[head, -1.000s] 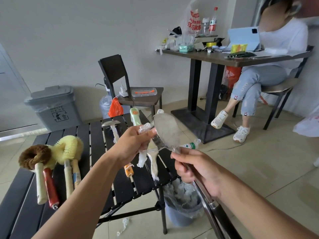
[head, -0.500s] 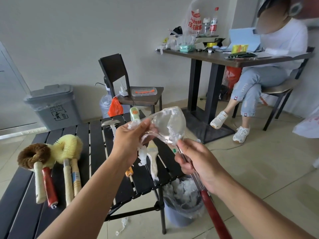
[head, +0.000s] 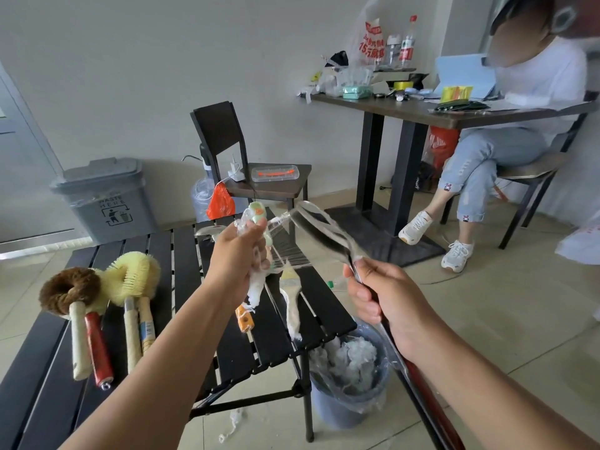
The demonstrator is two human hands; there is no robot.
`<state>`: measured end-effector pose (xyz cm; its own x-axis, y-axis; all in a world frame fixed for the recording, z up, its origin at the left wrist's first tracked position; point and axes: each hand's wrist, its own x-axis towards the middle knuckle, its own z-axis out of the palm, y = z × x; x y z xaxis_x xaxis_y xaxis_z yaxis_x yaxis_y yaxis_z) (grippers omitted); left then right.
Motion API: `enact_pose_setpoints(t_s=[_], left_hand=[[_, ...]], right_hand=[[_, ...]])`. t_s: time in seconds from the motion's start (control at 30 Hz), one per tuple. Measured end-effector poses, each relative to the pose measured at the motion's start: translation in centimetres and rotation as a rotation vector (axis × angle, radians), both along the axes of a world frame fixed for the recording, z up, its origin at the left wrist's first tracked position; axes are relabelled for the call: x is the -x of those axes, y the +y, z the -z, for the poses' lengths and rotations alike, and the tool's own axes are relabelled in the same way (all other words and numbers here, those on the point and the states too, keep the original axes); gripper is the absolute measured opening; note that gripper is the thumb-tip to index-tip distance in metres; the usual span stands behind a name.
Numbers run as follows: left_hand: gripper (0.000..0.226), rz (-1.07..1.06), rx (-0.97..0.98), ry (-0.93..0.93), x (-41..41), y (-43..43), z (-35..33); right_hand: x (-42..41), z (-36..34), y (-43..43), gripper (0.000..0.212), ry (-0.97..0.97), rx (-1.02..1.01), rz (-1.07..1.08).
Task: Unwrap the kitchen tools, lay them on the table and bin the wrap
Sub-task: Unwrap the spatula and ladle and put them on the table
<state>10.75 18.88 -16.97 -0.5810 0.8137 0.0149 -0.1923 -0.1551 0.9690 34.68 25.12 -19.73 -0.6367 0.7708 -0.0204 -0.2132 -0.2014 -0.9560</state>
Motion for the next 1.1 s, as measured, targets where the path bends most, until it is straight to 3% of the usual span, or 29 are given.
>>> enact_pose_setpoints(t_s=[0.2, 0.37, 0.47, 0.57, 0.63, 0.87, 1.0, 1.1], left_hand=[[0.048, 0.174, 0.087, 0.262, -0.8, -0.2, -1.0], [0.057, 0.080, 0.101, 0.267, -1.6, -0.2, -0.6], [0.056, 0.068, 0.102, 0.231, -2.1, -0.3, -0.1], [0.060, 0.100, 0.080, 0.221, -2.3, -0.3, -0.3], [0.058, 0.123, 0.050, 0.190, -2.3, -0.3, -0.2], [0.054, 0.236, 0.048, 0.100, -2.0, -0.4, -0.1], [0.038, 0.270, 0.182, 0.358, -2.1, -0.8, -0.2], [0.033, 0.185, 0.193, 0.421, -1.8, -0.8, 0.1]], right_hand=[[-0.7, -1.3, 0.9, 0.030, 0.251, 0.241, -0.076], [-1.2, -1.5, 0.5, 0.032, 0.295, 0.410, -0.131], [-1.1, -1.8, 0.0, 0.029, 0.127, 0.285, -0.081], [-0.9, -2.1, -0.4, 0.042, -0.046, 0.085, -0.046], [-0.9, -2.1, -0.4, 0.048, -0.063, 0.050, -0.034], [-0.3, -0.3, 0.5, 0.031, -0.091, -0.022, 0.062], [0.0, 1.1, 0.9, 0.043, -0.226, -0.196, 0.115], [-0.1, 1.5, 1.6, 0.043, -0.194, -0.138, 0.154]])
